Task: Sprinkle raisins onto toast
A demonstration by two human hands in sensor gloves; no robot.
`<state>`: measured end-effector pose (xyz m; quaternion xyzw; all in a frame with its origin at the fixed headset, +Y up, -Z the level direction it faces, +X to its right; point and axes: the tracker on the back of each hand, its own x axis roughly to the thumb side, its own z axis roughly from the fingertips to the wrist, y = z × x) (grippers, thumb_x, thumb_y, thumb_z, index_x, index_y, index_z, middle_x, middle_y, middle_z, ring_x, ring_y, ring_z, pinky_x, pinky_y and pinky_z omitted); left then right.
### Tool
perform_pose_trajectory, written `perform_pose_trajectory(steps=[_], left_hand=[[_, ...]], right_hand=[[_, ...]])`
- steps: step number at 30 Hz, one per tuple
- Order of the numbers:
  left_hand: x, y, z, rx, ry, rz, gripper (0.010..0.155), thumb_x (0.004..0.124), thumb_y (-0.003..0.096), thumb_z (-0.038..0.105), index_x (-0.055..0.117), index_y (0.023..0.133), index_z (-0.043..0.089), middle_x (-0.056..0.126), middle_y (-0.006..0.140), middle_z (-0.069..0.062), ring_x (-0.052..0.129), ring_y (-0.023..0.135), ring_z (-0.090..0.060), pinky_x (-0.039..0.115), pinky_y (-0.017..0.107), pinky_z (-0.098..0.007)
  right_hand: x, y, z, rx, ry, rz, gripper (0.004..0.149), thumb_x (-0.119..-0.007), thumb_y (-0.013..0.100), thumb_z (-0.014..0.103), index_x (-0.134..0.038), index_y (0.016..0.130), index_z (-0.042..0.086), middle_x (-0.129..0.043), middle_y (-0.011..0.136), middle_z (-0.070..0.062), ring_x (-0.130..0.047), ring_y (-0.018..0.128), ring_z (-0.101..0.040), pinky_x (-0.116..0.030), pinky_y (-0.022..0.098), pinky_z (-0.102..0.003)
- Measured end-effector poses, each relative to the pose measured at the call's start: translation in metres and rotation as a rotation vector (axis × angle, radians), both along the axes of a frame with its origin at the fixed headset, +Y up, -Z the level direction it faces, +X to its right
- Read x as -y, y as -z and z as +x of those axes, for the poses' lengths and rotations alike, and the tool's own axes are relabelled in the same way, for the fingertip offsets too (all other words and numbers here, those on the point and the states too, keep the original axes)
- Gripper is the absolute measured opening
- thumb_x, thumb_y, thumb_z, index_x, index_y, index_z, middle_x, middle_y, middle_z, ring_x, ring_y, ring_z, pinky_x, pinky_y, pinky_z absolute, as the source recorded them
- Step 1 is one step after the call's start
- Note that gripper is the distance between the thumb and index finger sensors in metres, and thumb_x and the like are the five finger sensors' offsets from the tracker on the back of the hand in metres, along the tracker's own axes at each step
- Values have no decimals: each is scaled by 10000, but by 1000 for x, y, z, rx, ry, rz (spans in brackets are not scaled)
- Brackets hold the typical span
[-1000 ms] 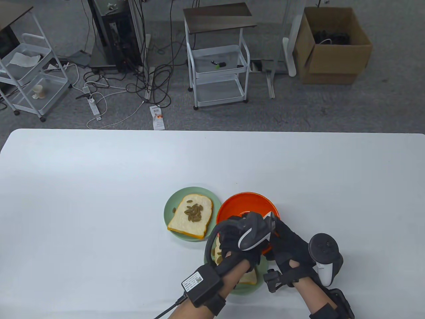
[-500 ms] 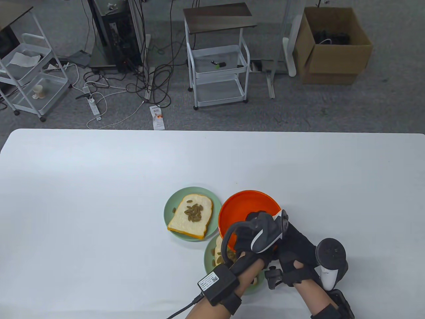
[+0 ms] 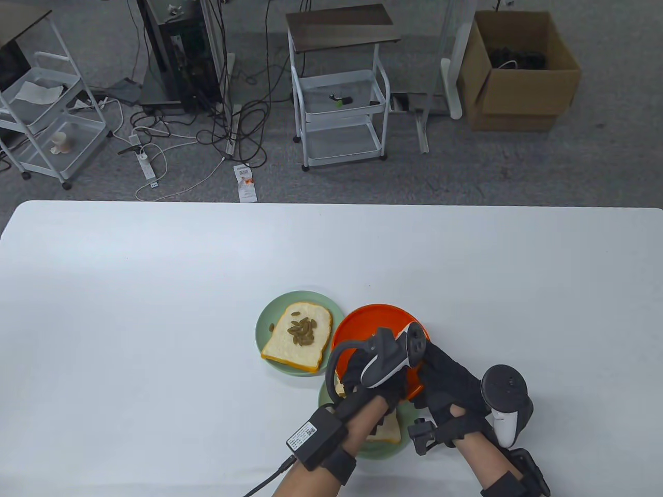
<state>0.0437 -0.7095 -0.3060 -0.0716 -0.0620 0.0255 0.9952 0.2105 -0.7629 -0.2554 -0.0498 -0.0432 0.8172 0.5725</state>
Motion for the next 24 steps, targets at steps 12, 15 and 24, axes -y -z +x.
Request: perform_pose_trajectory(steps=[12,15,24], left_hand=[[-30,1,-47,-9,-196,113,399,1018,373,459,971,761,379,1043,695,67,1146,295,-83,1023,246,-223],[-34,14,-85,-107,-177,142,400,1014,376,460,967,765,380,1041,698,67,1145,299,-80,1022,250,-221],[17,46,-150,-257,-53,79,403,981,406,458,933,801,393,1024,740,67,1136,358,-94,997,290,-247]], right_hand=[[7,5,6,37,-14,-24,478,-868,449,172,-842,916,76,-866,822,-339,-1113,187,-288,-1009,85,-261],[7,7,8,47,-34,-13,477,-868,449,171,-842,916,77,-867,822,-338,-1112,187,-292,-1008,86,-265],[7,14,18,83,-71,12,477,-869,448,171,-845,915,78,-864,824,-342,-1110,191,-297,-1005,88,-271]])
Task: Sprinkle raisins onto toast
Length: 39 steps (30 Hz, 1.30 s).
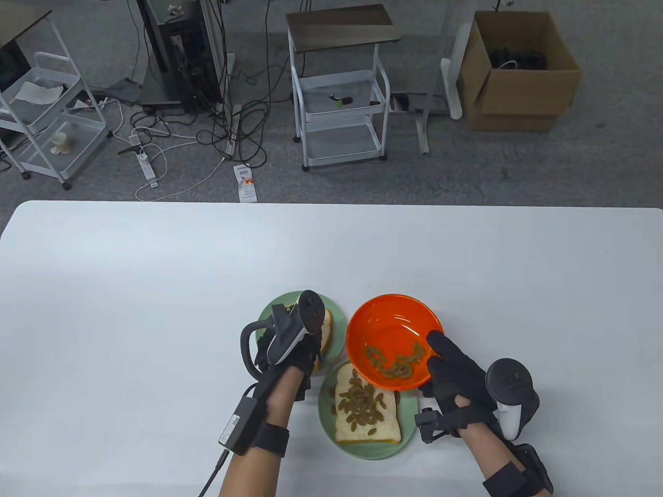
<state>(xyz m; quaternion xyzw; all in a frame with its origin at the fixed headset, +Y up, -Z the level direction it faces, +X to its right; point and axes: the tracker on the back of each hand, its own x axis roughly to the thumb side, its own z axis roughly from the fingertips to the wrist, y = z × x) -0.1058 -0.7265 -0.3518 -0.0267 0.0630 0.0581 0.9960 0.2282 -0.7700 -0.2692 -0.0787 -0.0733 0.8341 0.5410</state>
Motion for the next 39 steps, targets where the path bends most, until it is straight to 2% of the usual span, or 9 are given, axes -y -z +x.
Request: perform_pose_trajectory(steps=[5,8,11,13,18,25,28,33,39], left_hand=[[14,2,-6,39,115,-50,445,877,411,615,957,799,412,1024,806,74,1123,329,-88,972,270,-262],[7,-1,-8,41,104,-46,492,825,413,664,962,802,398,1006,844,43,1108,290,-95,961,249,-269],[-11,-10,-1,66,101,-3,619,778,396,732,901,892,383,951,921,18,1104,335,-120,954,281,-286],[-27,-23,17,124,105,68,681,771,398,745,821,972,384,896,983,5,1103,426,-141,951,343,-303],[-48,-58,88,315,147,127,726,802,394,756,775,1014,380,847,1032,-12,1091,604,-162,951,478,-333],[-24,-59,172,247,344,-235,866,732,397,813,684,1092,299,827,1045,-94,1092,636,-186,960,477,-327],[-17,-50,186,180,401,-283,830,724,427,758,643,1107,288,810,1051,-101,1101,605,-176,972,461,-310],[-13,-47,192,160,334,-255,793,922,428,546,597,1096,270,801,1020,-64,1104,561,-115,997,444,-251],[-10,-50,196,250,374,-90,528,1010,387,471,848,881,379,983,799,49,1130,453,-117,1010,375,-259]], right_hand=[[0,0,2,-2,11,-2,476,-870,448,169,-846,914,78,-864,823,-344,-1108,189,-302,-1004,87,-273],[1,0,2,-8,12,0,477,-870,448,171,-845,916,80,-863,825,-341,-1108,191,-300,-1003,88,-274],[1,0,1,-11,14,1,477,-869,449,172,-844,916,82,-863,825,-340,-1108,193,-300,-1003,90,-274],[1,0,1,-13,12,2,480,-870,448,172,-843,918,80,-862,826,-341,-1108,193,-300,-1003,90,-274],[0,-2,-3,-24,12,10,480,-870,449,175,-842,919,85,-861,830,-337,-1109,195,-300,-1005,92,-273],[0,-6,-4,-15,49,28,466,-869,443,166,-858,905,103,-875,825,-319,-1106,179,-313,-1003,77,-279],[-2,-7,-2,-2,40,46,453,-861,438,153,-876,887,100,-899,806,-314,-1100,154,-318,-996,53,-282],[-1,-2,6,32,47,52,434,-867,428,147,-905,858,99,-920,777,-316,-1090,112,-321,-985,17,-282],[0,0,9,44,69,41,428,-872,426,145,-913,848,95,-923,765,-321,-1086,100,-323,-981,6,-282]])
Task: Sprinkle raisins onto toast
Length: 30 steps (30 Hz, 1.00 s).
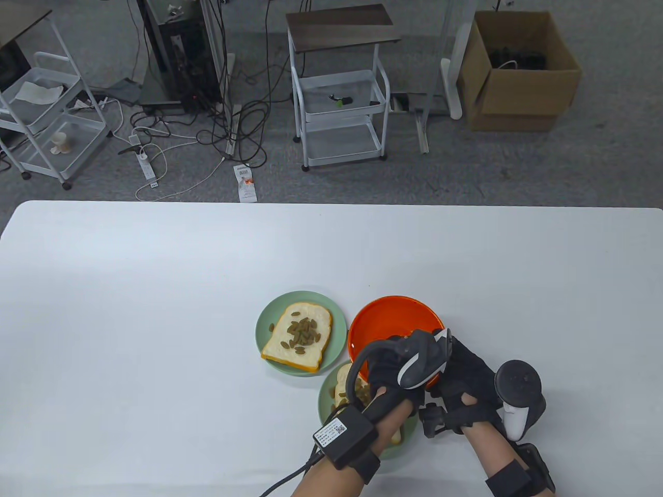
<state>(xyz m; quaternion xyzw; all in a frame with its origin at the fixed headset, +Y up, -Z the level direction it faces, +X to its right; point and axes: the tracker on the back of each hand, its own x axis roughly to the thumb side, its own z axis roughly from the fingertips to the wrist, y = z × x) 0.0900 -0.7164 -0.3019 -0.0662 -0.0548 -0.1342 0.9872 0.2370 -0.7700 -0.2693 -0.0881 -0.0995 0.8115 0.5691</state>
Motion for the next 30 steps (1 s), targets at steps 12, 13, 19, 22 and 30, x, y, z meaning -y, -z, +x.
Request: perform_pose_trajectory(steps=[12,13,19,22,30], left_hand=[[-11,9,-31,25,-194,64,400,1069,313,476,969,694,411,1051,663,95,1138,333,-105,1020,289,-252],[-14,9,-34,26,-220,70,399,1071,312,472,971,692,407,1053,660,91,1137,333,-107,1019,288,-254],[-40,15,-68,-9,-401,132,394,1072,314,469,972,691,408,1053,663,94,1137,332,-102,1019,289,-250],[-47,25,-103,-68,-437,175,395,1068,318,471,969,696,409,1053,667,95,1137,337,-100,1019,292,-248],[-5,50,-183,-238,-390,141,395,1029,363,457,944,744,401,1035,710,88,1138,385,-104,1012,326,-254]], right_hand=[[-4,-1,-4,-28,-52,-2,436,-874,438,157,-899,869,99,-917,788,-311,-1098,132,-302,-989,36,-272],[-4,-1,-4,-25,-57,-2,438,-874,438,158,-896,872,97,-916,790,-311,-1098,135,-303,-990,38,-273],[1,2,-3,-17,-77,-25,445,-875,440,160,-889,880,93,-906,796,-318,-1100,146,-304,-992,47,-275],[2,3,-1,-8,-76,-28,447,-874,441,160,-887,882,93,-903,800,-318,-1100,149,-305,-993,51,-275],[1,4,2,9,-81,-29,449,-872,442,161,-882,886,92,-899,803,-321,-1101,156,-303,-993,57,-276]])
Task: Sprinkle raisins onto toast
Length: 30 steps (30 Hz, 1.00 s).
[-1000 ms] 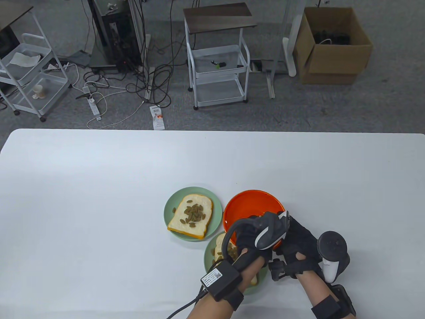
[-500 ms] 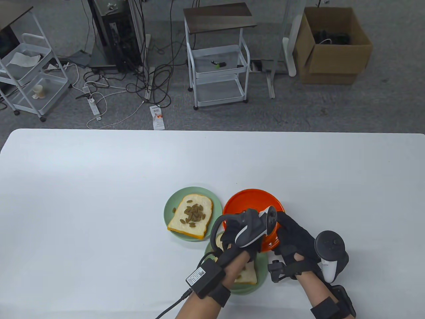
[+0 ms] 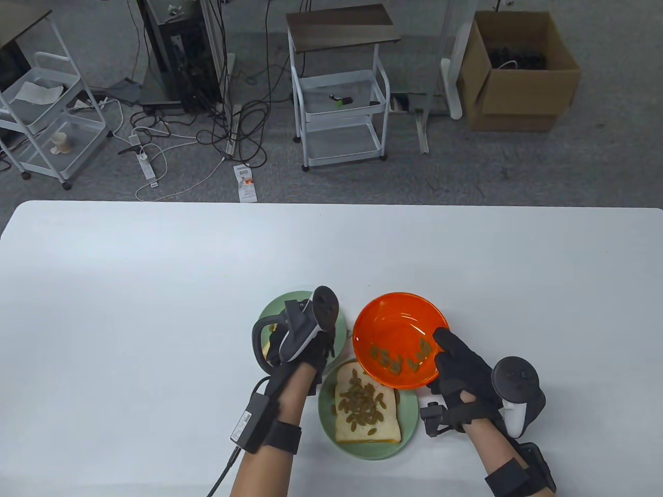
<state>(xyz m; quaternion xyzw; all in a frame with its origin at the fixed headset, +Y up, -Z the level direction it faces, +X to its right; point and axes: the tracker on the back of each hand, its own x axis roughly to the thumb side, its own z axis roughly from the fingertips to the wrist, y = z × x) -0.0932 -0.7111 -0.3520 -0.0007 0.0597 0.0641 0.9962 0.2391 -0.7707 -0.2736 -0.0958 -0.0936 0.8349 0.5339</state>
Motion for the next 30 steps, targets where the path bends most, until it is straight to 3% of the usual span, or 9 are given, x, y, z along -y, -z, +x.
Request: perform_pose_trajectory(steps=[5,8,12,19,24,30], left_hand=[[30,5,-21,-25,100,-52,368,978,398,468,955,762,421,1042,739,97,1132,416,-96,982,339,-285],[34,6,-25,-24,118,-57,360,977,394,488,974,749,427,1042,748,99,1127,420,-98,971,350,-300],[35,8,-26,-69,193,-156,381,973,372,565,986,725,423,1015,778,95,1113,453,-96,962,382,-305],[40,8,-30,-67,163,-160,441,929,376,612,961,767,410,1001,806,71,1104,528,-121,948,439,-336],[29,2,-32,-44,110,-97,558,871,379,672,895,868,405,976,869,74,1107,480,-115,949,402,-317],[-1,-12,-19,13,87,-14,649,794,391,729,822,951,403,917,958,52,1105,505,-138,945,418,-328]], right_hand=[[-1,1,1,4,-3,-4,450,-873,442,161,-882,887,91,-899,802,-323,-1100,154,-305,-992,58,-277],[-1,1,1,4,-4,-4,450,-873,443,163,-881,888,93,-897,804,-322,-1101,158,-304,-993,59,-276],[-1,1,1,4,-6,-4,451,-873,443,162,-881,888,92,-897,804,-322,-1100,159,-306,-993,60,-278],[-2,2,2,2,4,-1,451,-873,443,163,-880,888,92,-895,806,-323,-1101,160,-304,-993,61,-278],[-1,3,4,3,18,-10,450,-869,445,162,-879,890,93,-892,809,-323,-1098,163,-309,-992,64,-280],[-2,3,8,16,35,-11,453,-868,446,164,-875,894,97,-887,815,-322,-1099,169,-310,-992,69,-282]])
